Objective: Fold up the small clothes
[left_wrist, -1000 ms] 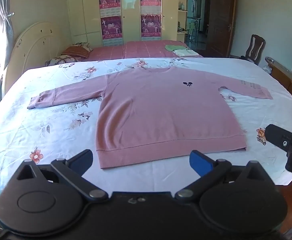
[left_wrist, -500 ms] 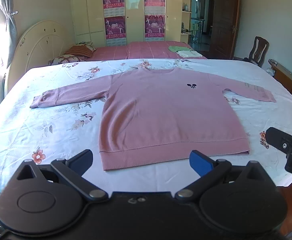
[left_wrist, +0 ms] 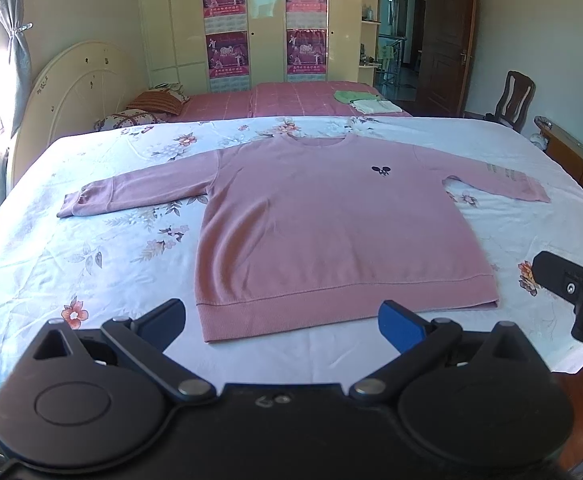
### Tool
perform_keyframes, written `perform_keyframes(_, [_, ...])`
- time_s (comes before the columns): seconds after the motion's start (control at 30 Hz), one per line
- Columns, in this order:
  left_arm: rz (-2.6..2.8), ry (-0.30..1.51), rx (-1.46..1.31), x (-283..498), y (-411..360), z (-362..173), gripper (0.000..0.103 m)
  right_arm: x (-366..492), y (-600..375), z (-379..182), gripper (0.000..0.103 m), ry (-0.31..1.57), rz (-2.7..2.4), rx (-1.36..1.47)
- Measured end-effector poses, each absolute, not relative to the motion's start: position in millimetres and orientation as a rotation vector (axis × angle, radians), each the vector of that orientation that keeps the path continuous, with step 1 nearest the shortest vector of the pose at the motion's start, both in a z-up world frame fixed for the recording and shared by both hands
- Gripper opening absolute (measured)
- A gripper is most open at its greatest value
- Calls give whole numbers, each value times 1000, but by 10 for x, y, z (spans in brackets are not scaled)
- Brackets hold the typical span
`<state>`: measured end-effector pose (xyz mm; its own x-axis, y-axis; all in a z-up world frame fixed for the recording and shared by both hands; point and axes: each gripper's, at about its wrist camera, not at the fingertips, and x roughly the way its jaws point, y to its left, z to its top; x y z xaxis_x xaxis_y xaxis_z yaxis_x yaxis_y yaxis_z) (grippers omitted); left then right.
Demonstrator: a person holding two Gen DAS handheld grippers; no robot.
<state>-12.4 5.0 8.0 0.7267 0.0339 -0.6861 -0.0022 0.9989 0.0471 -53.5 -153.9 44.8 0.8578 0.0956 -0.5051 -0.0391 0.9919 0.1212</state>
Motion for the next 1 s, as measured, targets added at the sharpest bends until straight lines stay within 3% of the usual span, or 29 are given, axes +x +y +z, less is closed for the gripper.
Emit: perform_keyframes(1.0, [34, 762, 25, -57, 2, 93, 103, -511, -1550, 417, 103, 532, 61, 94])
